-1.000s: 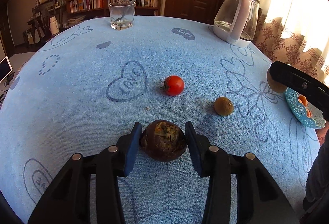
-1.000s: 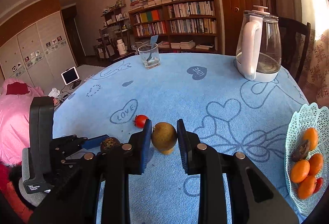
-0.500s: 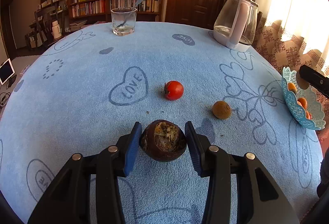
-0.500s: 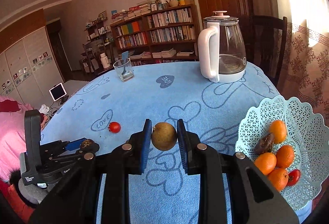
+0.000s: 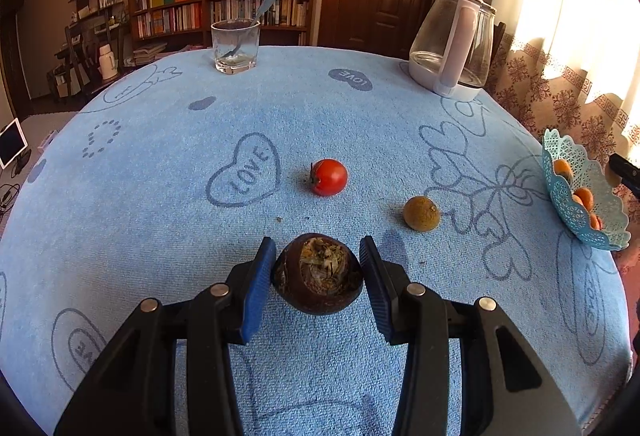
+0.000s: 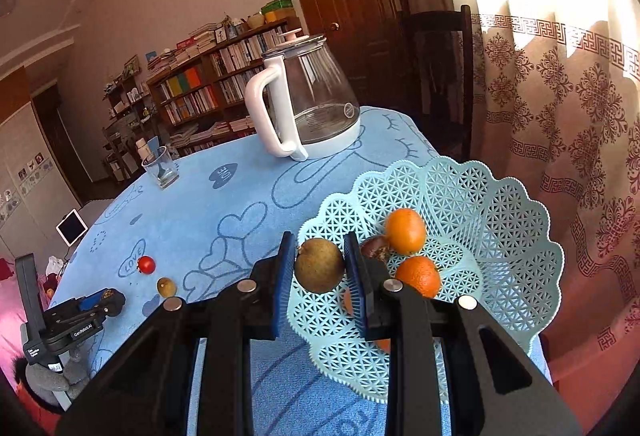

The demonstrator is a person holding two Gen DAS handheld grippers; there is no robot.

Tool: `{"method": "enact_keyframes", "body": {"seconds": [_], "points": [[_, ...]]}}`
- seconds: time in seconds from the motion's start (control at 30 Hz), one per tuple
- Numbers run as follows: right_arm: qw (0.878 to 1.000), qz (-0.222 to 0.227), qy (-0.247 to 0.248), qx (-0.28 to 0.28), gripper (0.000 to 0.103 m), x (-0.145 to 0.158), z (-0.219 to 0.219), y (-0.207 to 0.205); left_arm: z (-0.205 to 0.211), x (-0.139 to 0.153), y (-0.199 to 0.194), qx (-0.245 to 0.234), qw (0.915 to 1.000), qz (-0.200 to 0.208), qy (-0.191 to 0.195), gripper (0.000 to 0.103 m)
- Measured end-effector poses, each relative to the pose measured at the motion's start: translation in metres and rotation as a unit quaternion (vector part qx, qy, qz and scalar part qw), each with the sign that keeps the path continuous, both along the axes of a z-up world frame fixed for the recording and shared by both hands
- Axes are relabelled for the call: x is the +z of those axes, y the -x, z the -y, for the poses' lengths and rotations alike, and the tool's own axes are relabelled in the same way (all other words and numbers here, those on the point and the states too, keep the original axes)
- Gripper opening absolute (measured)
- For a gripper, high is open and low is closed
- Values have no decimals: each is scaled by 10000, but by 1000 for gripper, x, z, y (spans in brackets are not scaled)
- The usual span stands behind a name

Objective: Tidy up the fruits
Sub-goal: 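Carry the brown kiwi-like fruit into the teal basket and open the right gripper, then carry the dark brown fruit into the teal basket and open the left gripper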

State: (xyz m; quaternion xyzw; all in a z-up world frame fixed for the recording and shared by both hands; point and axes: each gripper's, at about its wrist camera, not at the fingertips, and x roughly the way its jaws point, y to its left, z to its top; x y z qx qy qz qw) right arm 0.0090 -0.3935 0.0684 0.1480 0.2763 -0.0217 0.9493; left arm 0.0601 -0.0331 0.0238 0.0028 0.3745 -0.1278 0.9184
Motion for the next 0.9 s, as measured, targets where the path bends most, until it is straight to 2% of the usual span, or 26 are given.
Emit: {"method": "enact_keyframes", "body": {"seconds": [0.2, 0.37, 0.67, 0.9], "points": [[9986, -180, -204, -443, 26, -12, 32, 9, 8, 2, 4, -93, 9999, 26, -41, 44], [9974, -271, -340, -567, 26, -21, 43, 10, 13, 2, 7, -138, 9999, 30, -77, 44], [9955, -146, -334, -878, 27, -26, 52, 13, 18, 2, 8, -139, 9998, 7, -130, 44], [9925, 27, -329, -1177, 27, -31, 63, 21, 36, 4, 11, -311, 9995, -52, -100, 44]]}}
